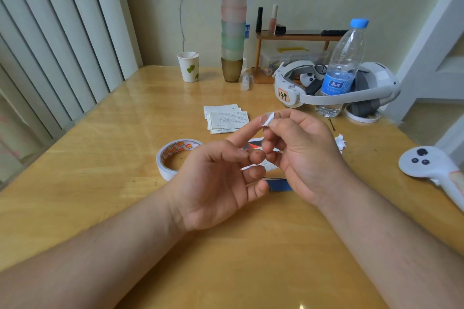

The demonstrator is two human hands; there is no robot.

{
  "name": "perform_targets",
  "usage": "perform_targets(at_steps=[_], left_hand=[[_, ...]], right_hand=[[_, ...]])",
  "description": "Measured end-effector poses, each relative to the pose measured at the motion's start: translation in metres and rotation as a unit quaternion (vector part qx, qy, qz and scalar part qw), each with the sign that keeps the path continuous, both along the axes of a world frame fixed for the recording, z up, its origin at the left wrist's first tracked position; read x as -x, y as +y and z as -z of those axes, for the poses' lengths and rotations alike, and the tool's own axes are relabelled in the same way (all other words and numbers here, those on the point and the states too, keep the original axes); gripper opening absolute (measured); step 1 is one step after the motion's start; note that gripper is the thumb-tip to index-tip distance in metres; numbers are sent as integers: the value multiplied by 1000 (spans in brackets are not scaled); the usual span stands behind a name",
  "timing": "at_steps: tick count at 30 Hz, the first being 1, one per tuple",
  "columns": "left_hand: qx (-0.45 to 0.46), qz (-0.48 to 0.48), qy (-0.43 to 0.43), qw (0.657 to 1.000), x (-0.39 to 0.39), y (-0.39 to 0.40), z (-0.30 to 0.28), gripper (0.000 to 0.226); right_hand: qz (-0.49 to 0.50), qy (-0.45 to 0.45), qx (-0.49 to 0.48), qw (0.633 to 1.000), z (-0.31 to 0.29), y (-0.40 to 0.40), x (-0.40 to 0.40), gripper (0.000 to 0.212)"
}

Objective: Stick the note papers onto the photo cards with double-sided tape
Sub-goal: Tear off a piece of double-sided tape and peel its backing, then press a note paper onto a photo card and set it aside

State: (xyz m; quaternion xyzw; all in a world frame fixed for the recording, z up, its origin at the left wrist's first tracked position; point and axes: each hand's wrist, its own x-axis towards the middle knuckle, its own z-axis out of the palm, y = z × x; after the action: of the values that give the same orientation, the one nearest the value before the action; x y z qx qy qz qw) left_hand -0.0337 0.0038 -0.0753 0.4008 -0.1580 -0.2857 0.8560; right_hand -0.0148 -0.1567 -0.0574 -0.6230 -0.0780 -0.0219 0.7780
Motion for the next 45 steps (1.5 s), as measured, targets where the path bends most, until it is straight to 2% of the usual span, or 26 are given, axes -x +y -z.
perform_targets(at_steps=[5,10,16,21,24,28,33,37,40,43,45], left_hand=[[16,-2,20,1000,0,1,-2,71],[16,-7,37,999,-3,4,-1,75],[14,8,36,999,-4,4,3,77],[-75,-20,-22,997,-6,-1,5,65],[-111,-53,-45,991,-9,-5,5,58],[-122,-82,-43,988,-14,-5,6,56],[-126,-100,-39,986,-16,-3,5,47],[-144,-114,-34,982,-20,-3,9,44],[-160,-133,-29,978,-23,-3,11,40],[-162,-154,-16,975,-26,-3,11,43],[-157,-168,-13,973,-28,-2,11,43]], right_hand=[[-31,-5,16,999,-2,-4,0,13],[24,-76,175,981,-5,-23,-8,35],[113,-125,417,893,-1,-59,-26,16],[193,-67,537,819,3,-110,-48,15],[209,-23,569,795,13,-131,-58,12],[225,-6,572,789,19,-137,-62,10],[234,4,560,795,16,-134,-61,34],[244,5,546,801,12,-128,-57,36],[211,-19,549,809,14,-111,-55,27],[167,-40,576,799,15,-90,-52,11],[139,-25,597,790,16,-76,-49,27]])
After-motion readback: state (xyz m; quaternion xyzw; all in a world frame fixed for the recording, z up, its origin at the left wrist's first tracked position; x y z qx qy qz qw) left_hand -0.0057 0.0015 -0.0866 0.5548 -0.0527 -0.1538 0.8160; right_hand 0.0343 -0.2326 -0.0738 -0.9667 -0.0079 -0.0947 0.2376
